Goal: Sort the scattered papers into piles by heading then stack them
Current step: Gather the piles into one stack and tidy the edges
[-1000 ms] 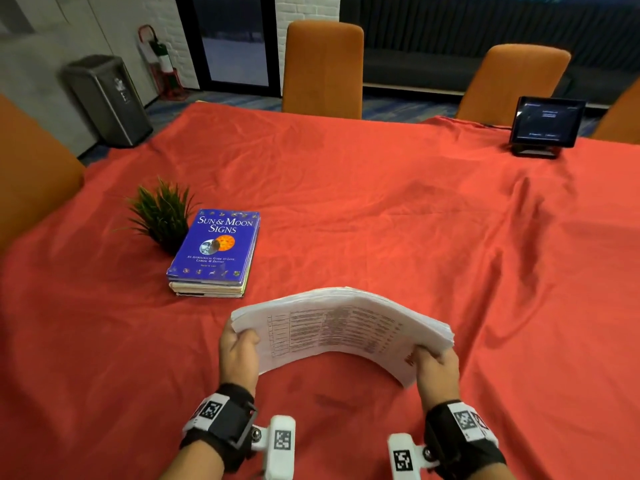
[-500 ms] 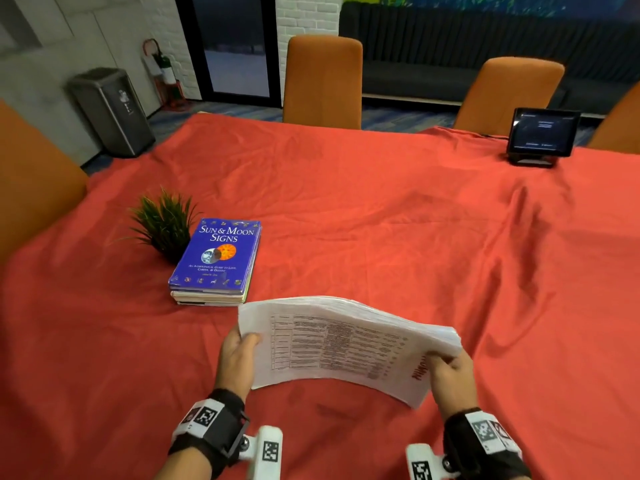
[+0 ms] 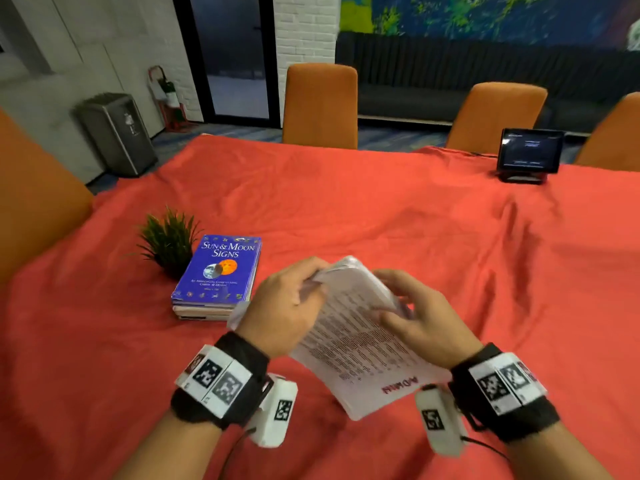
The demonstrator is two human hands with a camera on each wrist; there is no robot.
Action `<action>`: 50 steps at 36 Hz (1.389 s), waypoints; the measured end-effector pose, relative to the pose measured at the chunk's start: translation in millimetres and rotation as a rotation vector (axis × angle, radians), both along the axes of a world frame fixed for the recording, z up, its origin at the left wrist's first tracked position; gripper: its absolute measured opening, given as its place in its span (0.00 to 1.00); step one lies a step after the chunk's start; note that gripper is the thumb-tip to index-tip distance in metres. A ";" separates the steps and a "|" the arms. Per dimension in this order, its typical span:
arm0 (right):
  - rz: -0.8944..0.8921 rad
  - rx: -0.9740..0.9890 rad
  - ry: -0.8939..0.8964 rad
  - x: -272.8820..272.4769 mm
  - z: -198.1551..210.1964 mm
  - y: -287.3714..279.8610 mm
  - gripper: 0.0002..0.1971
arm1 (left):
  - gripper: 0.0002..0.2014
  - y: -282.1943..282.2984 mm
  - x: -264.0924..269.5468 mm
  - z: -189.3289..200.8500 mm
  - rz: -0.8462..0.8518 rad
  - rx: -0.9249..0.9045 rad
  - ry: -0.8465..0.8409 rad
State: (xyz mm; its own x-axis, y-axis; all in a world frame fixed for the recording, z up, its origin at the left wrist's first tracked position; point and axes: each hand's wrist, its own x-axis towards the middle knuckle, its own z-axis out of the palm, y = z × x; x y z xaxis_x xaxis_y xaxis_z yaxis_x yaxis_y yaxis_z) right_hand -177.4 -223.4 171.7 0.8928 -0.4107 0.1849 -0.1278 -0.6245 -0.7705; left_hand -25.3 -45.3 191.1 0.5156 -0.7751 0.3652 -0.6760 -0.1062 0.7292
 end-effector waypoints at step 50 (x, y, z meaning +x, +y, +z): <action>-0.476 0.500 -0.677 20.2 -50.4 48.3 0.13 | 0.17 -19.3 -30.6 -75.1 0.317 -0.488 0.713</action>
State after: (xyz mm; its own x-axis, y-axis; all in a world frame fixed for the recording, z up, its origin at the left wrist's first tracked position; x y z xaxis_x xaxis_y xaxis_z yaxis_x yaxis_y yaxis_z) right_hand -157.3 -175.1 121.4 0.3814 -0.8728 0.3047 0.2857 -0.2022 -0.9367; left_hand -55.9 -64.7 116.0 0.9062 -0.4028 0.1283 -0.0407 0.2189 0.9749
